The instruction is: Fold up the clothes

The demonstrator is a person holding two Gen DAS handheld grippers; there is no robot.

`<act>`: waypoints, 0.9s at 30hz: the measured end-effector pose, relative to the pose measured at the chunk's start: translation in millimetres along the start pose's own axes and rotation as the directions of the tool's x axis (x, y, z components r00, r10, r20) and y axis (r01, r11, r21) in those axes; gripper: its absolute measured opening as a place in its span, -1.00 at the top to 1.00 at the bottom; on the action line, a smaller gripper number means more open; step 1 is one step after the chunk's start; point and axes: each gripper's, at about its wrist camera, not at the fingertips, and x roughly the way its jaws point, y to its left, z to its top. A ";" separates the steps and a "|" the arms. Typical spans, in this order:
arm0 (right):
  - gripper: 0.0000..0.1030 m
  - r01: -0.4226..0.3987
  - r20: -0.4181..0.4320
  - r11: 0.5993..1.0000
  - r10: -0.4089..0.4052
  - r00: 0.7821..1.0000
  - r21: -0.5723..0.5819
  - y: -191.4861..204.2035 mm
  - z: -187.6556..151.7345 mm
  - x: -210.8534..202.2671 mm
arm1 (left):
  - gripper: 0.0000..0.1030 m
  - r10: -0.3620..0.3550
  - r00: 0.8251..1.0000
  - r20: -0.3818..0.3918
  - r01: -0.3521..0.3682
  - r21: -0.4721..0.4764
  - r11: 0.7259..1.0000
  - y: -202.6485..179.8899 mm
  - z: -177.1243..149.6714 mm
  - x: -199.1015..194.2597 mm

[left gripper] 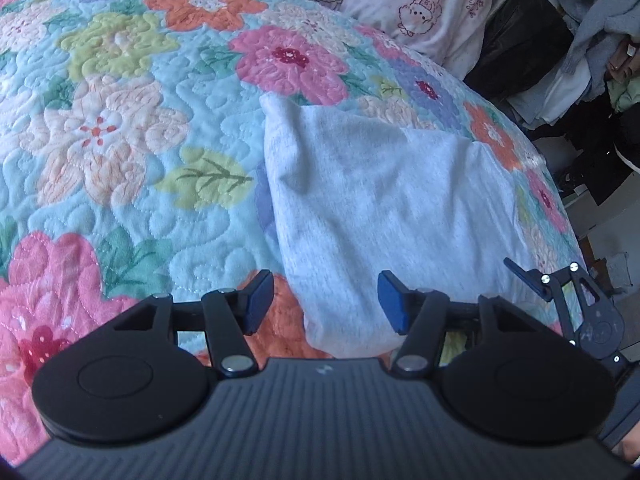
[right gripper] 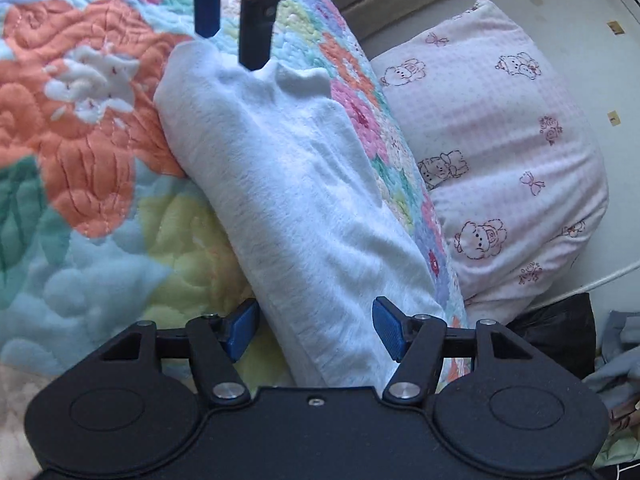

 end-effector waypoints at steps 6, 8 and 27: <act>0.22 -0.041 -0.003 0.979 0.043 0.999 0.201 -27.5 10.2 24.1 | -0.10 -0.016 0.999 0.030 0.017 -0.039 0.999 11.9 7.8 -8.8; 0.47 -0.018 0.023 0.961 0.012 1.000 0.275 -33.6 10.7 16.3 | -0.08 -0.028 0.999 0.019 0.029 -0.056 0.998 15.8 6.9 -6.8; 0.62 -0.497 0.426 0.397 0.257 0.867 0.772 -148.3 41.2 -51.4 | -0.01 -0.309 0.917 0.251 0.327 -0.034 0.944 -6.1 6.5 -73.8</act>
